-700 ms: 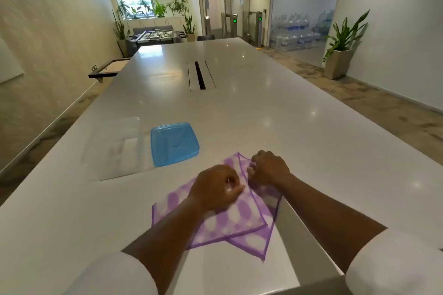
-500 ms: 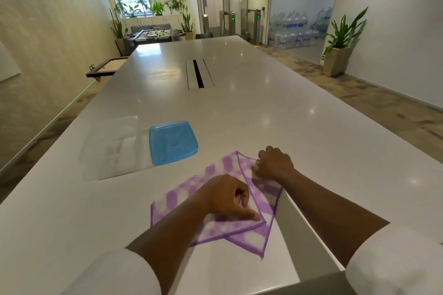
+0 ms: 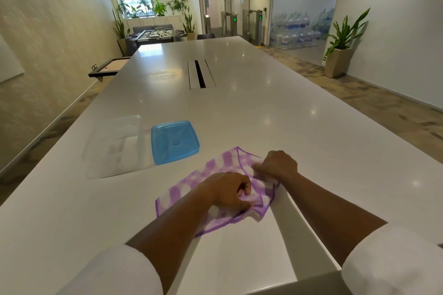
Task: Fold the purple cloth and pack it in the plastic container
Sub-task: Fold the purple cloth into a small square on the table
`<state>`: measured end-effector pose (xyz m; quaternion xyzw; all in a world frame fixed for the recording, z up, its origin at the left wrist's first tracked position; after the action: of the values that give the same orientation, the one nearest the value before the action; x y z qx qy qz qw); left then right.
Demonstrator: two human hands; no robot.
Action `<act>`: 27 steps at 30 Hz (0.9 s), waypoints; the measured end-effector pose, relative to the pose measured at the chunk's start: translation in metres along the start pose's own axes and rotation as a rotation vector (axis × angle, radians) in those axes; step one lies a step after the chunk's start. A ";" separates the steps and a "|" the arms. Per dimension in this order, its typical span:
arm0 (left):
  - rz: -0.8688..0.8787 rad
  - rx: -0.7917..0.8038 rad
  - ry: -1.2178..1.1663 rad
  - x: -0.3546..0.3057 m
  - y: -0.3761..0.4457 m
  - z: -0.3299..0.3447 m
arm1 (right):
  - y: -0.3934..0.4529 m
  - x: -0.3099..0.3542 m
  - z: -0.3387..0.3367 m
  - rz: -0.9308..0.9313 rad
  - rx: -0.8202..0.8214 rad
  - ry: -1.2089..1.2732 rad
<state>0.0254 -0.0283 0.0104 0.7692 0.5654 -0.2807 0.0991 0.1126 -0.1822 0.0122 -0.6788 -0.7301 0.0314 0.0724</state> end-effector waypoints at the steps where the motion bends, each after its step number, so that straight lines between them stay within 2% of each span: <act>1: 0.017 -0.025 0.003 0.001 0.000 -0.001 | 0.000 0.000 -0.001 0.000 0.035 0.069; 4: 0.009 -0.101 -0.015 0.004 0.000 -0.005 | 0.001 0.000 -0.004 0.019 0.097 0.191; 9: -0.003 -0.174 -0.062 0.001 -0.001 -0.012 | 0.007 -0.002 -0.004 0.061 0.105 0.259; 18: -0.082 -0.180 -0.242 0.007 0.001 -0.014 | 0.013 -0.006 -0.007 0.079 -0.046 0.455; 24: -0.144 -0.249 -0.288 0.008 0.000 -0.016 | 0.013 -0.008 -0.008 0.101 -0.122 0.580; 27: -0.178 -0.208 -0.400 0.008 0.001 -0.019 | 0.011 -0.008 -0.010 0.098 -0.157 0.598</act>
<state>0.0339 -0.0128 0.0214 0.6311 0.6259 -0.3753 0.2629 0.1251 -0.1896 0.0204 -0.6958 -0.6430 -0.2229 0.2298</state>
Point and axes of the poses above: each hand's wrist, its own y-axis towards the middle knuckle, its own z-axis out of the palm, x = y × z, the point moved 2 cm from there along y, towards the middle knuckle, and after that the axes turned 15 degrees about -y, right-handed, at the moved point
